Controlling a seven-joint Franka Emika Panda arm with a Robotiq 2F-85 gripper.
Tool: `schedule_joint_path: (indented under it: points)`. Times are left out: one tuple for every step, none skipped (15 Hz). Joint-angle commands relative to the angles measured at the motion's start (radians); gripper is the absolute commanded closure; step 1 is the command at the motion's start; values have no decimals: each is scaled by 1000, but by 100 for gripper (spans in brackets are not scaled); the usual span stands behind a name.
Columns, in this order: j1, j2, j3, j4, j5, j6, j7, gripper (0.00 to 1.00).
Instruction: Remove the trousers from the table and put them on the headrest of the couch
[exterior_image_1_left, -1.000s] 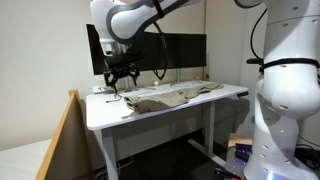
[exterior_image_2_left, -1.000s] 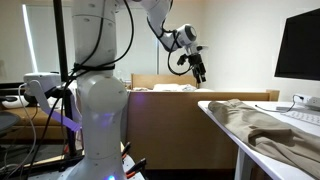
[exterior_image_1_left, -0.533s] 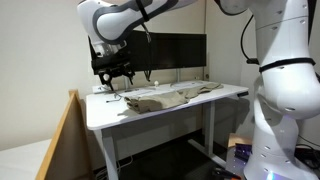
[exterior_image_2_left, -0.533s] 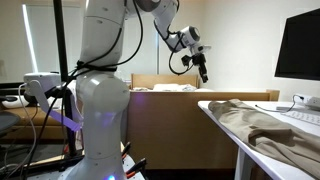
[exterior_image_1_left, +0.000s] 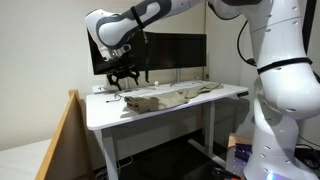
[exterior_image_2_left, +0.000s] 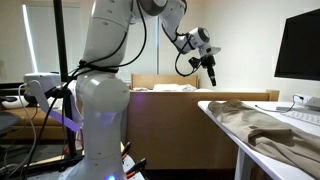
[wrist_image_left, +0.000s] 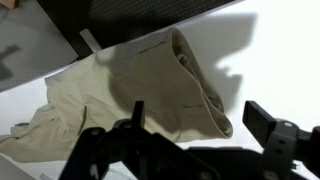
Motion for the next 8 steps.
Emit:
schedule_joint_path:
  points:
    - [2, 50, -28, 30, 35, -36, 31, 0]
    - [1, 61, -35, 30, 42, -37, 31, 0]
    - [2, 72, -42, 30, 46, -40, 33, 0]
    - [0, 81, -49, 29, 55, -40, 32, 0]
    - [0, 89, -55, 28, 62, -43, 33, 0]
    - [0, 96, -61, 26, 70, -43, 33, 0]
    - [-2, 101, -66, 24, 84, -43, 30, 0]
    - [-2, 106, -70, 21, 93, -44, 31, 0]
